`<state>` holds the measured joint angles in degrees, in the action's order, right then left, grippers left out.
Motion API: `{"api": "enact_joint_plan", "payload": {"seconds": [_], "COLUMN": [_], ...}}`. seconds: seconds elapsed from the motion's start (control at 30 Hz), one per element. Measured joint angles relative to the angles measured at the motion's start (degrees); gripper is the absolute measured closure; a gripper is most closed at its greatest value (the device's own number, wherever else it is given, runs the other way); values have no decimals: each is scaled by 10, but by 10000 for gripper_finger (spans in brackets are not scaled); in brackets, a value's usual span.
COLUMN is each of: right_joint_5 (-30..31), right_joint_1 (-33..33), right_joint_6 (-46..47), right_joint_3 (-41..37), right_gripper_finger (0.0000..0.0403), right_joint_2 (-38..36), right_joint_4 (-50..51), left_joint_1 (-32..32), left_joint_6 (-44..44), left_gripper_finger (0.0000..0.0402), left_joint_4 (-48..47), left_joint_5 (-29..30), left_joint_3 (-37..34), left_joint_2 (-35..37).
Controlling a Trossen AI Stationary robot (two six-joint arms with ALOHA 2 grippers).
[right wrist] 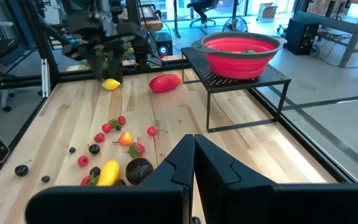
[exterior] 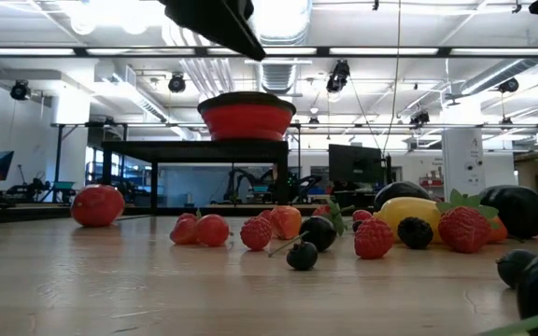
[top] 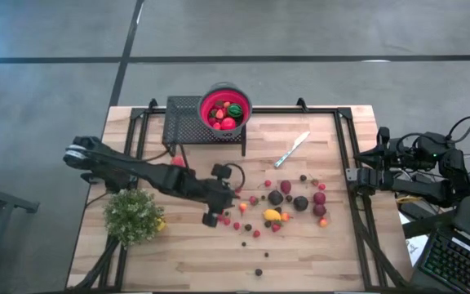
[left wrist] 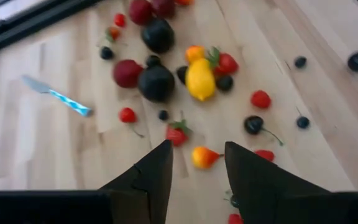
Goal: Pick & Place Fruit
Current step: Put the red cherry into the red gray strainer bowl on the shelf
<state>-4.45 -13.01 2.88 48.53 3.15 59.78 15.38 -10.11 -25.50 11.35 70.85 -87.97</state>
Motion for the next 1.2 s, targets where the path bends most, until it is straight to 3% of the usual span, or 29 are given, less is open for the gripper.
{"api": "enact_joint_plan", "payload": {"seconds": [0.3,0.5,1.2], "right_joint_5": [0,0,0], "right_joint_1": [0,0,0], "right_joint_6": [0,1,0], "right_joint_3": [0,0,0], "right_gripper_finger": [394,394,394], "right_joint_2": [0,0,0], "right_joint_4": [0,0,0], "left_joint_1": [9,8,-8], "left_joint_6": [38,76,429], "left_gripper_finger": [208,207,232], "left_joint_4": [-2,-5,-45], "left_joint_5": [0,2,19], "left_joint_3": [0,0,-1], "left_joint_2": [-47,-66,-154]}}
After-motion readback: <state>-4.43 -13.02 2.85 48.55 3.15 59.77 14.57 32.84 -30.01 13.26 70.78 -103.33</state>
